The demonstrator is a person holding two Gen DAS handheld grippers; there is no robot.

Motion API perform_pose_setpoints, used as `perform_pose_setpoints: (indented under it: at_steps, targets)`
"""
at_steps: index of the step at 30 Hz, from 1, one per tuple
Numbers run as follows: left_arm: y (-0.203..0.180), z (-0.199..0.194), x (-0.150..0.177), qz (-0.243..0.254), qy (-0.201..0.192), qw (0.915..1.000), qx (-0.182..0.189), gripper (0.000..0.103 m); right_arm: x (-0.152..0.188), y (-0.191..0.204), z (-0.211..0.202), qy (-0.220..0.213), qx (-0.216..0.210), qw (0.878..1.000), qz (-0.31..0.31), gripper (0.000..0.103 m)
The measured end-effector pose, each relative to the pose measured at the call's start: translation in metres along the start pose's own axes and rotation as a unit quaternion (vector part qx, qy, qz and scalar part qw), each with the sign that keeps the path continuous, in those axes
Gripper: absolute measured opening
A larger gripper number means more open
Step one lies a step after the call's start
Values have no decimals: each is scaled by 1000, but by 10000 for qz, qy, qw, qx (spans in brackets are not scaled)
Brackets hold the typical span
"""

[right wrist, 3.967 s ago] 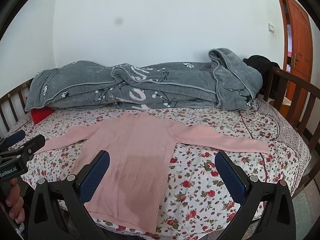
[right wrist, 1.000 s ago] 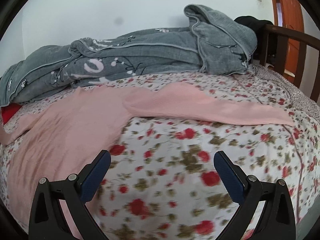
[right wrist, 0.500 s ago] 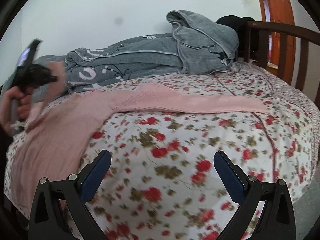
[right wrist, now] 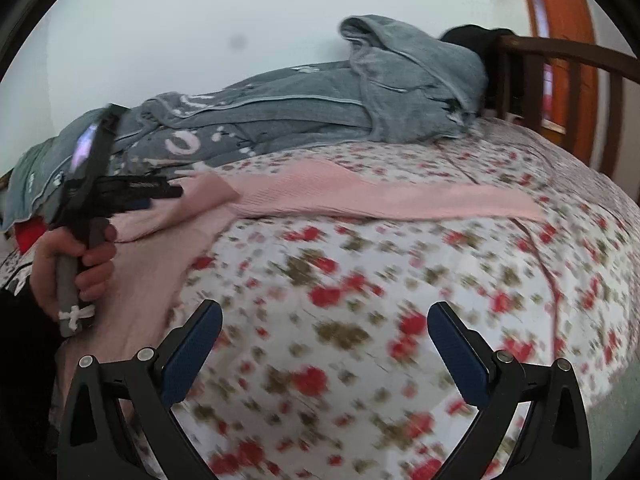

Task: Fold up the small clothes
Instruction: 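Fold the held sleeve across the sweater body with the left gripper and release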

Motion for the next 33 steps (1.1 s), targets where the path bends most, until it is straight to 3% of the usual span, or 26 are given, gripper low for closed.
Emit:
perform_pose_setpoints:
  at_steps: [6, 10, 13, 17, 22, 23, 27, 31, 33]
  targets:
    - [117, -27, -4, -86, -151, 9949, -996, 76, -24, 55, 36, 186, -730, 9972, 22, 96]
    - [187, -32, 9, -597, -23, 9906, -1234, 76, -29, 90, 59, 362, -1066, 9934, 239, 80]
    - [225, -27, 24, -997, 121, 9896, -1029, 76, -40, 113, 80, 364, -990, 9944, 40, 74]
    - [246, -21, 26, -1147, 69, 9905, -758, 76, -52, 120, 104, 558, -851, 9948, 91, 51]
    - [252, -3, 32, -1302, 145, 9908, -355, 76, -62, 119, 122, 586, -790, 9951, 62, 51]
    - [253, 2, 38, -1365, 303, 9896, -342, 76, -67, 117, 126, 548, -742, 9957, 39, 52]
    - [254, -1, 40, -1455, 197, 9890, -203, 76, -81, 116, 160, 652, -665, 9956, 77, 55]
    - [251, 3, 40, -1363, 246, 9901, -233, 77, -75, 118, 193, 898, -700, 9933, 202, 55]
    - [253, 4, 39, -1409, 253, 9895, -196, 77, -60, 124, 208, 1055, -768, 9914, 90, 47]
Point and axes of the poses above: each gripper's, at about its wrist camera, not at the fingertips, and z roughly the way its jaws point, y to its left, x to its underside, the point moved 7 cm from there along z, roughly the way its jaws point, and after that the axes turned 5 degrees about -y, right-handed, at the moved point
